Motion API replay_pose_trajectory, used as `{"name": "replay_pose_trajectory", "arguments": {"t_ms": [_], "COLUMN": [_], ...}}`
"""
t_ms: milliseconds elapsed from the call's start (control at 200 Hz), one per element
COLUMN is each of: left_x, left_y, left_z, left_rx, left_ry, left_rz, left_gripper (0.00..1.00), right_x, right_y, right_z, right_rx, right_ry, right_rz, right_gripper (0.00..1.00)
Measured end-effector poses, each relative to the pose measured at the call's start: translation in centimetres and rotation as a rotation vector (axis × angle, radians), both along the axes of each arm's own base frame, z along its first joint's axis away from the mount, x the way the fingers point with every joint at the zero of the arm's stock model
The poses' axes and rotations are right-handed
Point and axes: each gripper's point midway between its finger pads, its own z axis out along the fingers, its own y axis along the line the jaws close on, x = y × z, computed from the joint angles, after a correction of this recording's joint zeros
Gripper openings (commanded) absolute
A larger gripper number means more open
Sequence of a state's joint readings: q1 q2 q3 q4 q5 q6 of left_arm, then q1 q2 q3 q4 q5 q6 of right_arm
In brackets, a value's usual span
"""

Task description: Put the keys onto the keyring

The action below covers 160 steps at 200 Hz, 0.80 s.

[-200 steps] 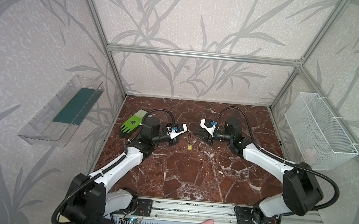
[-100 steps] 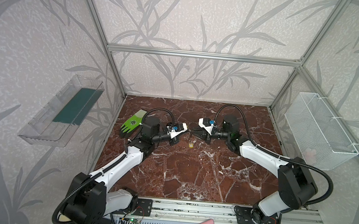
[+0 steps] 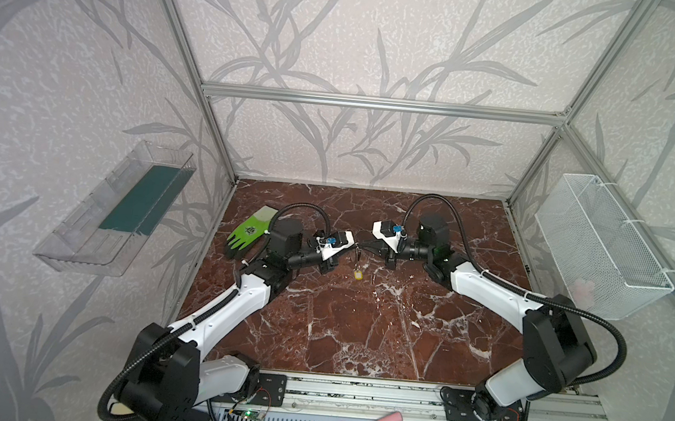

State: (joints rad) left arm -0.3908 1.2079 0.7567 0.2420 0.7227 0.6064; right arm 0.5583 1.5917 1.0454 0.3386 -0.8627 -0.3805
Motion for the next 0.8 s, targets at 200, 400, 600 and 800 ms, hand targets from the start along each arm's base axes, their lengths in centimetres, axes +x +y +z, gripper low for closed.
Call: {"name": "replay_pose_trajectory", "arguments": {"t_ms": [200, 400, 600, 800], "left_x": [1.0, 1.0, 1.0, 1.2], "left_y": [0.2, 0.1, -0.2, -0.6], "left_z": [0.5, 0.1, -0.9, -1.6], "left_rx": [0.097, 0.171, 0.194, 0.198], "left_ry": [-0.076, -0.099, -0.082, -0.058], "left_rz": [0.054, 0.058, 0.044, 0.031], "left_gripper": [0.17, 0.19, 0.20, 0.21], "right_x": [0.5, 0.5, 0.2, 0.0], "right_y": [-0.2, -0.4, -0.9, -1.1], "right_z": [-0.7, -1.1, -2.1, -2.6], "right_rx": [-0.106, -0.191, -0.241, -0.260], "right_ry": [0.027, 0.041, 0.073, 0.094], "right_rz": [-0.036, -0.055, -0.066, -0.074], "right_gripper": [0.00, 0.00, 0.00, 0.00]}}
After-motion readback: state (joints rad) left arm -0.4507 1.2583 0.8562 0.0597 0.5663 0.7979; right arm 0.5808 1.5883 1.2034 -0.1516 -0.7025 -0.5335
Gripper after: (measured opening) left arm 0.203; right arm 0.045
